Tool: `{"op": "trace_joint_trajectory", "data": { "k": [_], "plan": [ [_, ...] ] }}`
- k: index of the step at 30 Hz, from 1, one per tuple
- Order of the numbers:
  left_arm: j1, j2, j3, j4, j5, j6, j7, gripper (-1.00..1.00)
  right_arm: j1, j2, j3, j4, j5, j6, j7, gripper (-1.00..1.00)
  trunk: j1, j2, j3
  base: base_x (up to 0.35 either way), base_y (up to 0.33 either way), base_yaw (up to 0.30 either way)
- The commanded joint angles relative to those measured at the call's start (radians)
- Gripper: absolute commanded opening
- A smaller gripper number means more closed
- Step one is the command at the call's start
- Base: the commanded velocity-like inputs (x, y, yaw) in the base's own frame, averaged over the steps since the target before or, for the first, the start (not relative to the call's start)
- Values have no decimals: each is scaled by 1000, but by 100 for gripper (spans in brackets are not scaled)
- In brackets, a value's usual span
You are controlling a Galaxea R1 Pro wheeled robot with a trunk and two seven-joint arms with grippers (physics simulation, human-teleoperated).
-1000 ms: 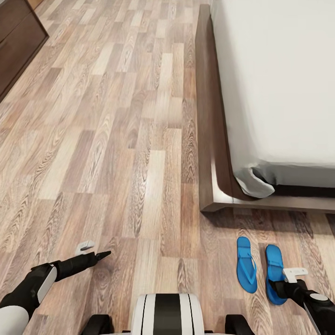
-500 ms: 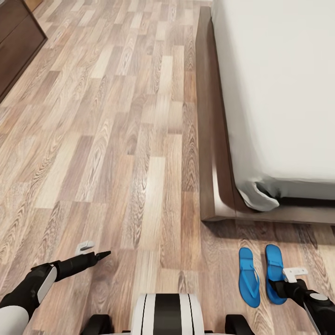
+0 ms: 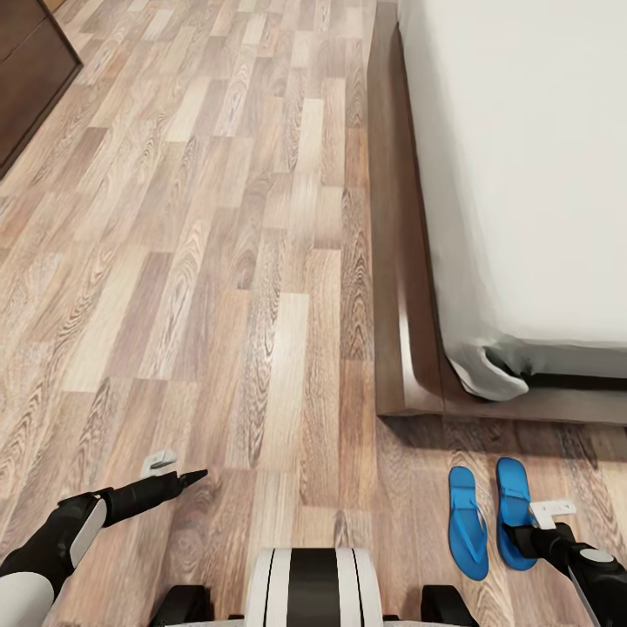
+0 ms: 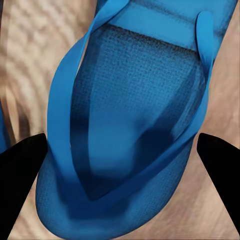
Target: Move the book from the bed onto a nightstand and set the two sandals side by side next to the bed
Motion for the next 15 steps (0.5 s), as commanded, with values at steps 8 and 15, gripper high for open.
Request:
{"op": "trace_joint_trajectory", "data": {
  "k": [8,15],
  "plan": [
    [0,0,1,0,6,8,-2,100,0,1,-5,-2,9,4,8,-100,1,-1,-12,0,0,0],
    [0,0,1,0,6,8,-3,100,-1,1,-5,-2,9,4,8,-100,3,-2,-28,0,0,0]
  ]
}}
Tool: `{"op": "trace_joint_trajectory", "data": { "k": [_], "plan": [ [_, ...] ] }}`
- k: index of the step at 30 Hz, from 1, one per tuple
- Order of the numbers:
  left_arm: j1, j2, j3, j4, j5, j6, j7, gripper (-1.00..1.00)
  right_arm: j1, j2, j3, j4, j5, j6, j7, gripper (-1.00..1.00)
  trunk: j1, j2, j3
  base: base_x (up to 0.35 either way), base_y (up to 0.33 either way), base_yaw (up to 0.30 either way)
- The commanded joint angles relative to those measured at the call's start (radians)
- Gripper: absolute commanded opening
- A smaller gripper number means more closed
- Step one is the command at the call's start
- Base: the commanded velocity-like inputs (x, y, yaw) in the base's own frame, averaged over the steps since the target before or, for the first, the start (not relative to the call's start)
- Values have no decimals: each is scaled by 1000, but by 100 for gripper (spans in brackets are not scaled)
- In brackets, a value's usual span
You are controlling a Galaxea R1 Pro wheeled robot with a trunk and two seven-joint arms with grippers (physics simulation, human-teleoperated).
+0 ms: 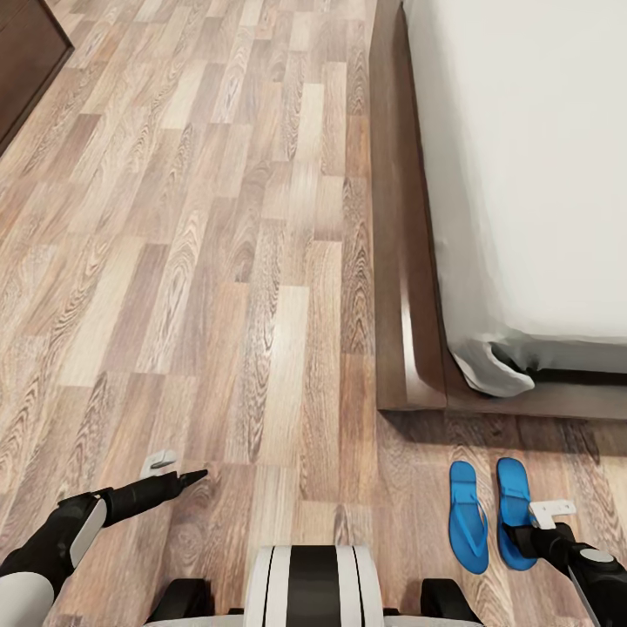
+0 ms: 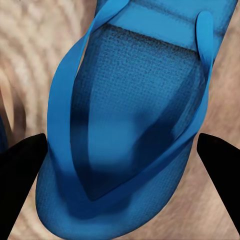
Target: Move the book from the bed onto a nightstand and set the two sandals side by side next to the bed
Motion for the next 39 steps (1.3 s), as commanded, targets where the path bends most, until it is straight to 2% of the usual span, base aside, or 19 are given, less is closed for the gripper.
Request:
{"op": "trace_joint_trajectory", "data": {
  "k": [1,8,12,39],
  "plan": [
    [0,0,1,0,6,8,-2,100,0,1,-5,-2,9,4,9,-100,0,0,0,0,0,0],
    [0,0,3,0,6,8,-2,100,0,1,-5,-2,9,4,9,-100,0,0,0,0,0,0],
    [0,0,3,0,6,9,-2,100,0,1,-5,-2,9,4,9,-100,2,-1,-16,0,0,0],
    [0,0,3,0,6,9,-2,100,0,1,-5,-2,9,4,9,-100,2,-1,-16,0,0,0]
  ]
}}
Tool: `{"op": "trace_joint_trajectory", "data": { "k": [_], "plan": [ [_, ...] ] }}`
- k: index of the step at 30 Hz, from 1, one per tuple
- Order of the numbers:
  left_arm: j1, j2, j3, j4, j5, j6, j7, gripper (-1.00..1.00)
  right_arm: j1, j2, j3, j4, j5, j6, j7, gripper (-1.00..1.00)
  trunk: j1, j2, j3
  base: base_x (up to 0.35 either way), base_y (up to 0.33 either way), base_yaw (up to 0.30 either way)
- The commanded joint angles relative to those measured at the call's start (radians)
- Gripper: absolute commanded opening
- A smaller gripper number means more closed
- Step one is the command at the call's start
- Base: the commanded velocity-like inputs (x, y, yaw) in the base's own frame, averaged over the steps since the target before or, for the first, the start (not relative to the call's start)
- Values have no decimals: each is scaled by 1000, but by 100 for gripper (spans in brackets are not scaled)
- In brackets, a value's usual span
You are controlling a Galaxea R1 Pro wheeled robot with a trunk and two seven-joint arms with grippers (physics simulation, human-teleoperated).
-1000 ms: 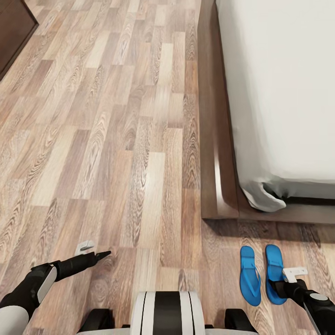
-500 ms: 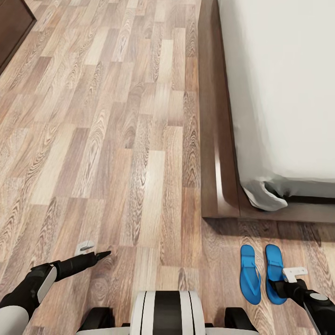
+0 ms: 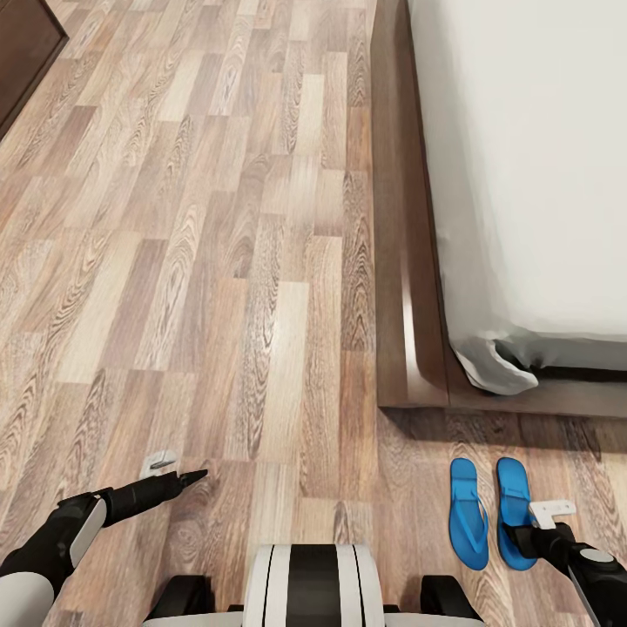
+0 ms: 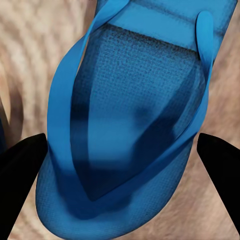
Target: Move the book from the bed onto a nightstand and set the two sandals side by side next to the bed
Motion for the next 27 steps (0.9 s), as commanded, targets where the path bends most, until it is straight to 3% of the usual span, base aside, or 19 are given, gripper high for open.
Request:
{"op": "trace_joint_trajectory", "data": {
  "k": [1,9,10,27],
  "plan": [
    [0,0,1,0,6,8,-2,100,0,1,-5,-2,9,4,9,-100,0,0,0,0,0,0],
    [0,0,1,0,6,8,-2,100,-1,1,-5,-3,9,3,9,-100,0,0,0,0,0,0],
    [0,0,1,0,6,8,-2,100,0,1,-5,-3,9,3,9,100,0,0,0,0,0,0],
    [0,0,1,0,6,8,-2,100,0,1,-5,-3,9,3,9,100,0,0,0,0,0,0]
  ]
}}
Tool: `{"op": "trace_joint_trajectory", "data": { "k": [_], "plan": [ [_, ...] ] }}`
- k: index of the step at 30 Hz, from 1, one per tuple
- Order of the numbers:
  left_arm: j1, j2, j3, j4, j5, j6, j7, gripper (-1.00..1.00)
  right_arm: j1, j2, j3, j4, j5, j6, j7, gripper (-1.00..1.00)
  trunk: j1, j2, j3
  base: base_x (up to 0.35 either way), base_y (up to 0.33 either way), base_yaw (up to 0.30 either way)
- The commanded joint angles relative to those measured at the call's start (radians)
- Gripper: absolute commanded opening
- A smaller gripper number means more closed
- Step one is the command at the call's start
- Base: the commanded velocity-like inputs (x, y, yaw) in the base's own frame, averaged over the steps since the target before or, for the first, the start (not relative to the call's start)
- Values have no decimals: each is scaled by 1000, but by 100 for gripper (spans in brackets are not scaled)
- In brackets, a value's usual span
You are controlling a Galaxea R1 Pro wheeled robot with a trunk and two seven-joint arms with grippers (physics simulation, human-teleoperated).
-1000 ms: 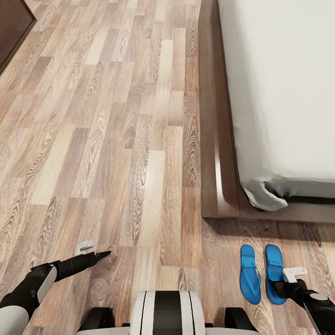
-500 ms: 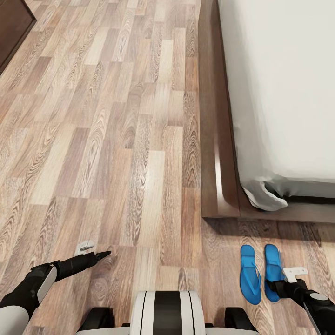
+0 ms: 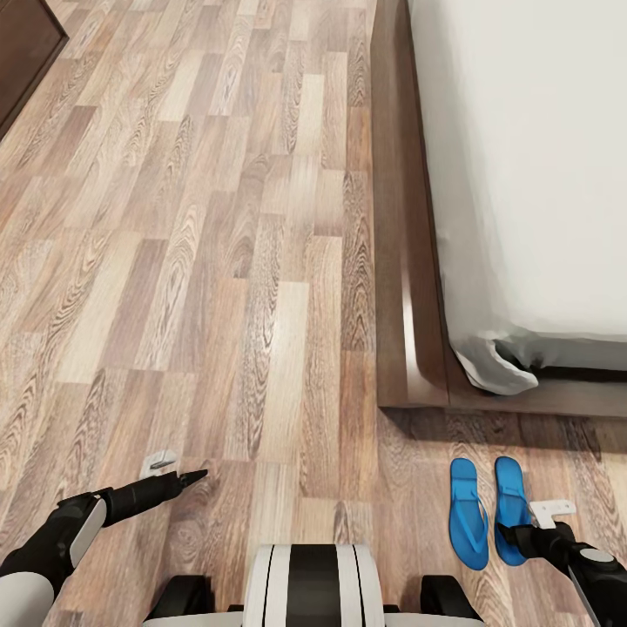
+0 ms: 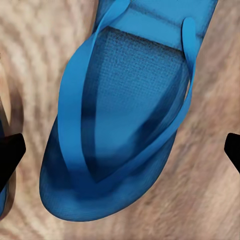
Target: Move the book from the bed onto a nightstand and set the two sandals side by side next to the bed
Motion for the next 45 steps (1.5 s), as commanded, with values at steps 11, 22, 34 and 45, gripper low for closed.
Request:
{"op": "trace_joint_trajectory", "data": {
  "k": [11,22,34,45],
  "plan": [
    [0,0,1,0,6,8,-2,100,0,1,-5,-2,9,3,8,100,-2,1,19,0,0,0],
    [0,0,1,0,5,8,-2,100,0,1,-5,-2,9,4,8,100,-7,4,61,0,0,0],
    [0,0,0,0,5,8,-2,100,-1,1,-5,-3,9,4,9,100,-13,6,108,0,0,0],
    [0,0,0,0,4,9,-2,100,0,1,-5,-4,9,4,10,100,-18,9,150,0,0,0]
  ]
}}
